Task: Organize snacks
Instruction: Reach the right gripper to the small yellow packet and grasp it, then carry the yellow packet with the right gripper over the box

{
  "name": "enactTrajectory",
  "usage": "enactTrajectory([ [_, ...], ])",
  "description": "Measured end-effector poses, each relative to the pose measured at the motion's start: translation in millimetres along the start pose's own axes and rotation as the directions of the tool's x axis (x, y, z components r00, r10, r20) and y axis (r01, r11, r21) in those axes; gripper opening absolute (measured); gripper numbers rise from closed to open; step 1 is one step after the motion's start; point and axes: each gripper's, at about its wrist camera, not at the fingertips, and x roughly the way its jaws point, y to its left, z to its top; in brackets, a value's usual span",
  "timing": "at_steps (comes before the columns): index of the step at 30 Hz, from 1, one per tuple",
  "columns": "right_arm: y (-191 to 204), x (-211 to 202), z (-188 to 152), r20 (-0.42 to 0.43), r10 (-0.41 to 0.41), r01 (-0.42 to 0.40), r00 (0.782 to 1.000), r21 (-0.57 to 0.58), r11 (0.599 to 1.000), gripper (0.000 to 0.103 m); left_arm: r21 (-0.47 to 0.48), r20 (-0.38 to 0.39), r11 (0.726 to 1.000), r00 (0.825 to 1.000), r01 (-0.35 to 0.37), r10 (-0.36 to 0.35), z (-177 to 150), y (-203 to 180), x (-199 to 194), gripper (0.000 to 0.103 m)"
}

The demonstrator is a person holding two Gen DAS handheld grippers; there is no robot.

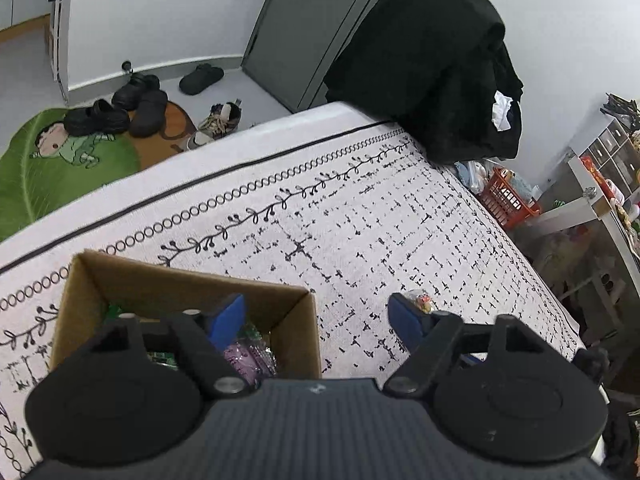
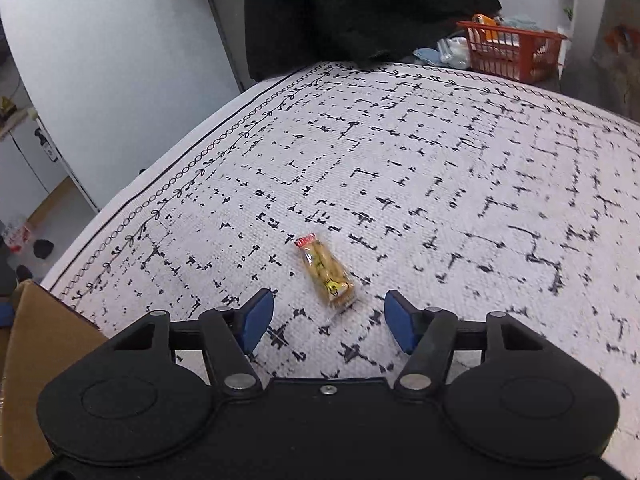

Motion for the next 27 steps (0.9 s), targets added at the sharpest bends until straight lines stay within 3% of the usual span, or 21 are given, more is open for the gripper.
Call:
enactTrajectory([
  [5,3,8,5,0.0,-0.008,0.008,1.0,-0.011,1.0,0.03,-0.054,-0.019,0.998,0.999,-0.03,0.029,-2,13,9,0.054],
  [8,1,5,4,-0.002,-0.007,0.007,1.0,-0.016,1.0,0.025,-0.065,-0.016,0.997,0.999,-0.04,0.039,-3,19,11,0.049],
  [27,22,-38,1,0.002,0.031,-0.031,1.0,-0.01,0.999,0.019,-0.085,0.053,0.993,0.994,-0.087,0.092,-8,27,-17,0.043],
])
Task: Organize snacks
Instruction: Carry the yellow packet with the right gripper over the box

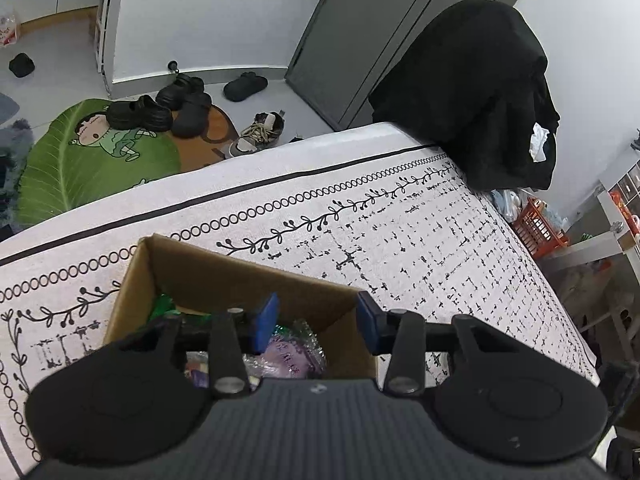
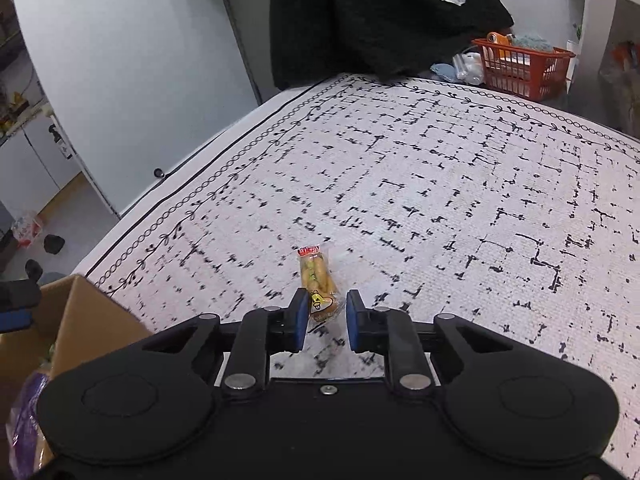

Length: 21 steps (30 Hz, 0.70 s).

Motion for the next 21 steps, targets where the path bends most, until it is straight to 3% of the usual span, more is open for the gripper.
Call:
enactTrajectory([
  [10,16,-41,1,0.041,0.004,-0.003,0.999,-0.026,1.0,0.019,0.025,0.027,0.999,0.999,-0.038,0.037,-4,1,-10,0.043],
  [21,78,-92,-6,0.097,0.105,-0.096,0.99,-0.09,0.991,0.019,0.003,0.048,1.0,0.999,-0.019,0.019,5,4,-43,0.043],
])
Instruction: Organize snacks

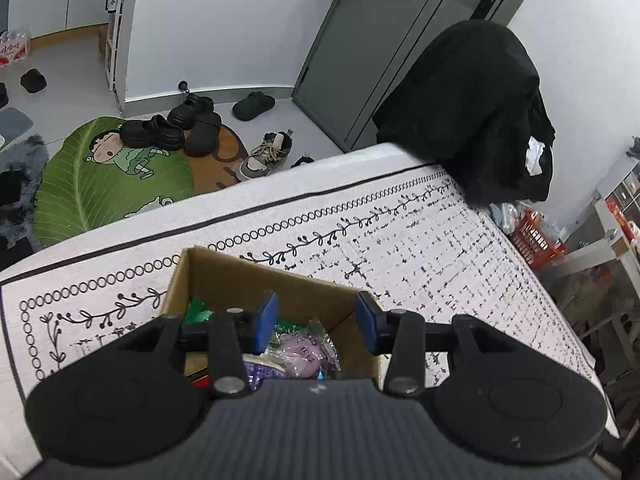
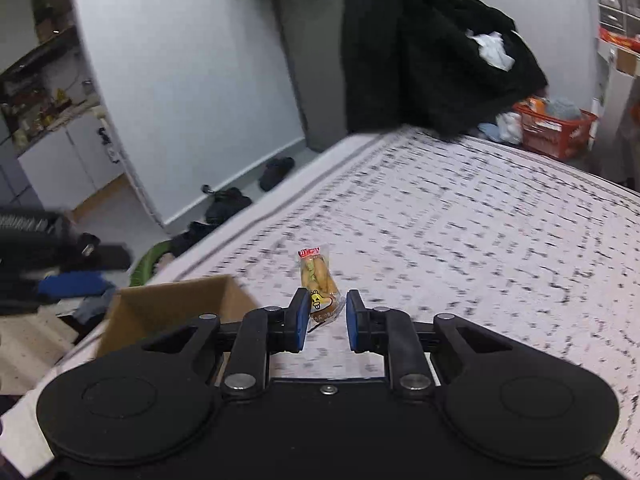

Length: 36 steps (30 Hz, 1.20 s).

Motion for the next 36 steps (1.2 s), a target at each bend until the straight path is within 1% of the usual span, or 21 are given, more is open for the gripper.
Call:
enactTrajectory([
  [2,12,-7,-1,0.01,0.016,-0.016,1.0,-0.014,1.0,0.019,-0.009,0.001,1.0,1.0,0.013,-0.013,6,0,-8,0.043],
  [7,37,-20,-3,0.016,0.048,-0.047,0.999,-0.03,0.998,0.019,0.001,0.055,1.0,0.998,0.031,-0.031,14,0,-36,0.043],
  [12,57,-27,-7,0.004,0.067,-0.067,0.998,-0.036,0.997,0.02,-0.007,0.038,0.999,0.999,0.04,-0.039,14,14,-53,0.046],
  [13,59,-27,-7,-0.006,0.075,-0.075,0.997,-0.035,0.997,0.021,-0.009,0.033,0.999,0.999,0.037,-0.036,14,18,-57,0.047],
  [14,62,-28,-8,-0.019,0.083,-0.084,0.996,-0.035,0.996,0.026,-0.014,0.029,0.999,0.999,0.031,-0.031,14,22,-60,0.047],
  [15,64,-29,-8,-0.026,0.087,-0.088,0.996,-0.034,0.996,0.027,-0.021,0.027,0.999,0.999,0.024,-0.024,15,26,-64,0.048],
  [17,67,-35,-9,-0.026,0.082,-0.083,0.996,-0.021,0.996,0.04,-0.033,0.023,0.999,1.0,0.012,-0.011,15,33,-70,0.054],
  [19,69,-42,-9,-0.022,0.075,-0.075,0.997,-0.011,0.997,0.047,-0.049,0.015,0.999,1.0,0.001,-0.001,14,40,-75,0.062],
  [21,70,-49,-9,-0.026,0.066,-0.066,0.997,-0.003,0.998,0.048,-0.067,0.003,0.998,1.0,-0.001,0.001,12,45,-80,0.067],
  [25,66,-66,-7,-0.016,0.054,-0.053,0.998,0.024,0.998,0.057,-0.08,0.011,0.997,1.0,-0.01,0.011,7,53,-94,0.081],
  [29,63,-86,-4,-0.002,0.045,-0.045,0.999,0.039,0.998,0.068,-0.086,0.009,0.995,0.999,-0.044,0.045,4,54,-109,0.085],
  [33,62,-106,-3,0.009,0.048,-0.048,0.999,0.038,0.998,0.073,-0.085,0.017,0.996,0.999,-0.034,0.035,-1,52,-124,0.085],
  [35,62,-118,-3,0.016,0.049,-0.049,0.999,0.034,0.998,0.08,-0.082,0.023,0.996,0.999,-0.032,0.034,-5,50,-131,0.086],
  [36,61,-123,-3,0.022,0.049,-0.049,0.999,0.032,0.998,0.081,-0.081,0.025,0.996,0.999,-0.028,0.031,-7,49,-136,0.087],
])
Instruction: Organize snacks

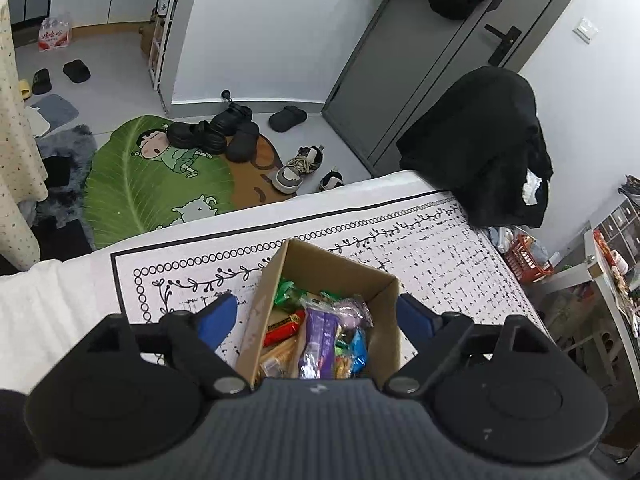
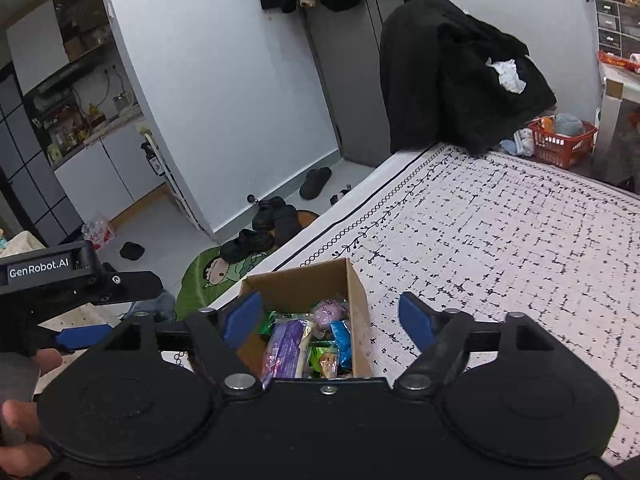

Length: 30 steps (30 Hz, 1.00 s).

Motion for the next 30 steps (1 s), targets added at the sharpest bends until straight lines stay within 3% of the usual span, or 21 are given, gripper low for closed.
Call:
enactTrajectory([
  [4,-4,-20,2,0.013,-0.003,0.003,1.0,0.005,1.0,0.096,0.012,0.008,1.0,1.0,0.019,-0.019,-8,-5,-17,0.093],
  [8,-11,-42,2,0.035,-0.013,0.013,0.999,0.012,1.0,0.103,0.027,0.027,0.999,0.999,0.045,-0.046,-16,-12,-36,0.1],
  [30,-40,-141,-37,0.068,-0.048,0.047,0.997,0.011,0.999,0.103,0.217,0.101,0.973,0.989,0.081,-0.105,-73,-42,-131,0.103],
])
